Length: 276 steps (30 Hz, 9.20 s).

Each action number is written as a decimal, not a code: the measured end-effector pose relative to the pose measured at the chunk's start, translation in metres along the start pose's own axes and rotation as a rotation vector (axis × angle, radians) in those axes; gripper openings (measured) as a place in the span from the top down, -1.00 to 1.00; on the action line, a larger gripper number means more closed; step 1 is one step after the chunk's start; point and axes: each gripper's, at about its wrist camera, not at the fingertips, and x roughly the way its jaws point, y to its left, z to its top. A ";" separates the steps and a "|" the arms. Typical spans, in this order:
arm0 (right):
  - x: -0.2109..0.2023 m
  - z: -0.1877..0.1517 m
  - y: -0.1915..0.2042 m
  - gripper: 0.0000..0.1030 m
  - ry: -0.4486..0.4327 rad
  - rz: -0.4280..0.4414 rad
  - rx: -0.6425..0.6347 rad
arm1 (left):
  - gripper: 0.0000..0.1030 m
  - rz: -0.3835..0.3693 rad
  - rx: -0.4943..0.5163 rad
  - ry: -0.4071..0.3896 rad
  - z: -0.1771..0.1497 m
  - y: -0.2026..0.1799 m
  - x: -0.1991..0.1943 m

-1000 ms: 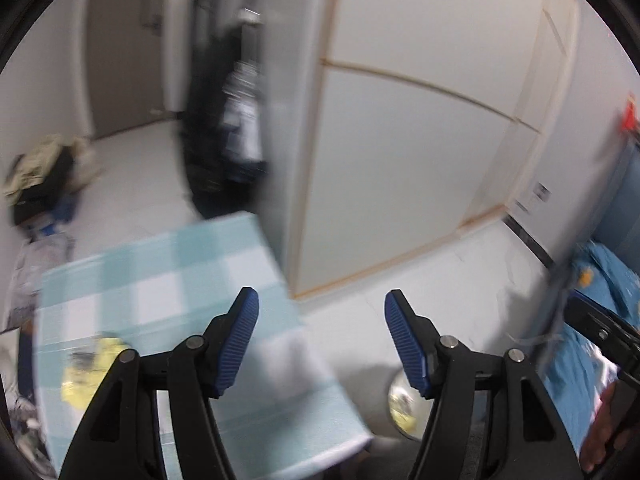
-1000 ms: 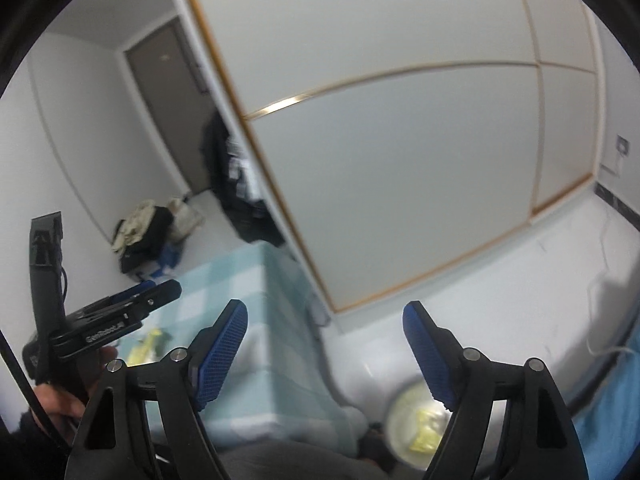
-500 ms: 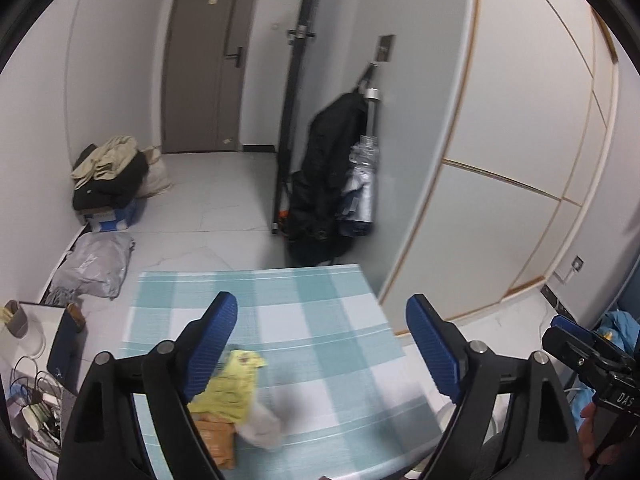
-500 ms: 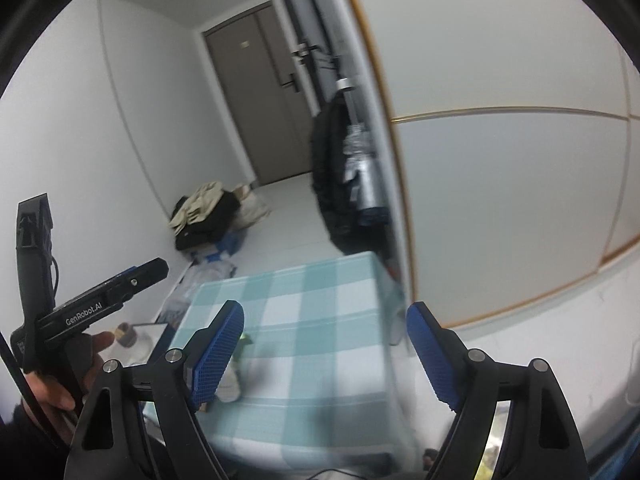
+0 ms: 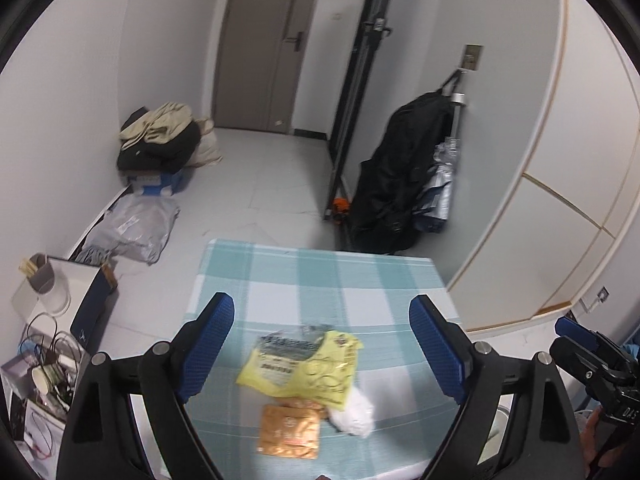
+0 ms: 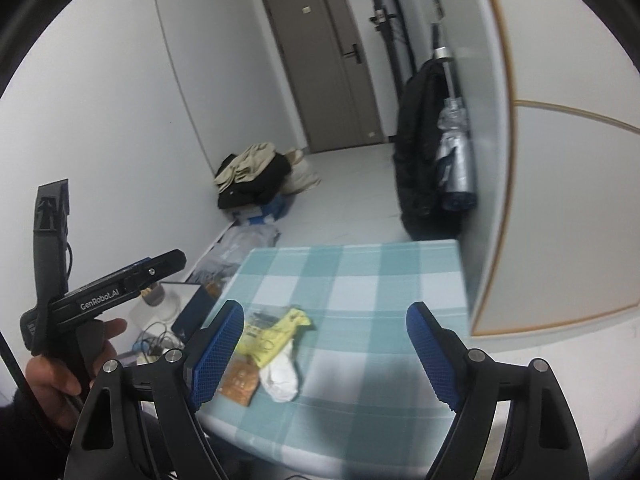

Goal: Collect trash
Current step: 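Lower the right tool onto the crumpled white tissue and close on it, then close the left tool on the yellow printed bag while the right holds the tissue, then lift the yellow bag and white tissue off the table with both tools, then carry the yellow bag and tissue with both tools over the white bin, then open the right tool over the bin while the left tool opens to drop the bag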

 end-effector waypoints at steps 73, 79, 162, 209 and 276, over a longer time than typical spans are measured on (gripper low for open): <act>0.149 -0.073 -0.003 0.81 0.609 -0.119 -0.150 | -0.69 -0.128 -0.204 0.491 -0.041 0.069 0.104; 0.141 -0.072 -0.020 0.81 0.603 -0.113 -0.110 | -0.69 -0.201 -0.206 0.525 -0.043 0.058 0.107; 0.012 -0.019 -0.008 0.81 0.211 -0.127 0.012 | 1.00 -0.091 -0.032 -0.050 0.019 0.017 -0.005; -0.164 -0.136 -0.287 0.79 0.101 -0.405 0.539 | 1.00 -0.563 0.452 0.215 -0.057 -0.286 0.054; -0.118 -0.256 -0.368 -0.58 0.278 -0.465 0.875 | -0.26 -0.541 0.759 0.785 -0.194 -0.351 0.162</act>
